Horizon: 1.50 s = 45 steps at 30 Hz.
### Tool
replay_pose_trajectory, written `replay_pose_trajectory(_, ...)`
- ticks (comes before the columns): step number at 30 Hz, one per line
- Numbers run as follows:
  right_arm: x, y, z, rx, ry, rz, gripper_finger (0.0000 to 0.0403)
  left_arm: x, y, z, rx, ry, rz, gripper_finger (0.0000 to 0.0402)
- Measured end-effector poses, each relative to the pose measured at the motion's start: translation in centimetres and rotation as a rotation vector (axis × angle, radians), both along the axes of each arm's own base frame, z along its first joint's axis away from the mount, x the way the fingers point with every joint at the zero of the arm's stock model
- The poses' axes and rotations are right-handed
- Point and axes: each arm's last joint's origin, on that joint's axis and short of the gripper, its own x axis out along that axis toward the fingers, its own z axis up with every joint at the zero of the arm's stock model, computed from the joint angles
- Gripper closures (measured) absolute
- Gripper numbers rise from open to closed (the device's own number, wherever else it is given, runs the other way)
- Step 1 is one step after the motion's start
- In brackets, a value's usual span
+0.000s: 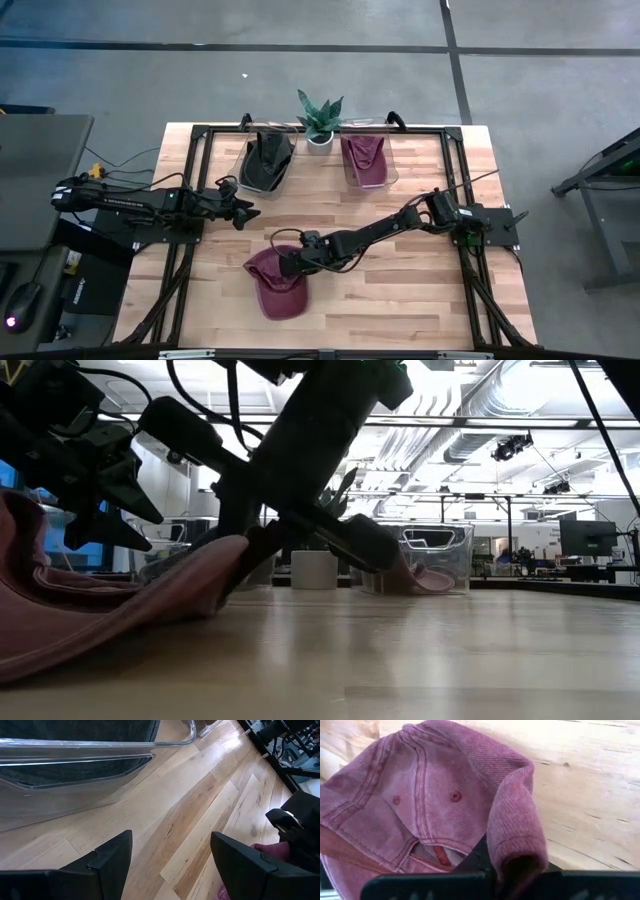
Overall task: Pick & Place hat
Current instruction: Put the red cap into the right transparent bin
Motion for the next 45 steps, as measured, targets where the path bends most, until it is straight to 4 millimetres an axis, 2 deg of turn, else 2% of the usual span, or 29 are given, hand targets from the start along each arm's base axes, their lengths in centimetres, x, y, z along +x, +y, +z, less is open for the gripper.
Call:
replay_pose_trajectory(10, -0.3, 0.7, 1.7, -0.041, -0.053, 0.035, 0.0395, 0.0, 0.0, 0.0, 0.000, 0.000, 0.000, 0.0140)
replay_pose_trajectory(29, -1.8, 2.9, 7.5, -0.194, -0.252, 0.035, 0.0395, 0.0, 0.0, 0.0, 0.000, 0.000, 0.000, 0.0140)
replay_pose_trajectory(38, -3.6, 3.2, 11.4, -0.308, -0.319, 0.029, 0.0395, 0.0, 0.0, 0.0, 0.000, 0.000, 0.000, 0.0140)
replay_pose_trajectory(45, -6.7, 1.9, 14.9, -0.422, -0.251, 0.035, 0.0395, 0.0, 0.0, 0.0, 0.000, 0.000, 0.000, 0.0140)
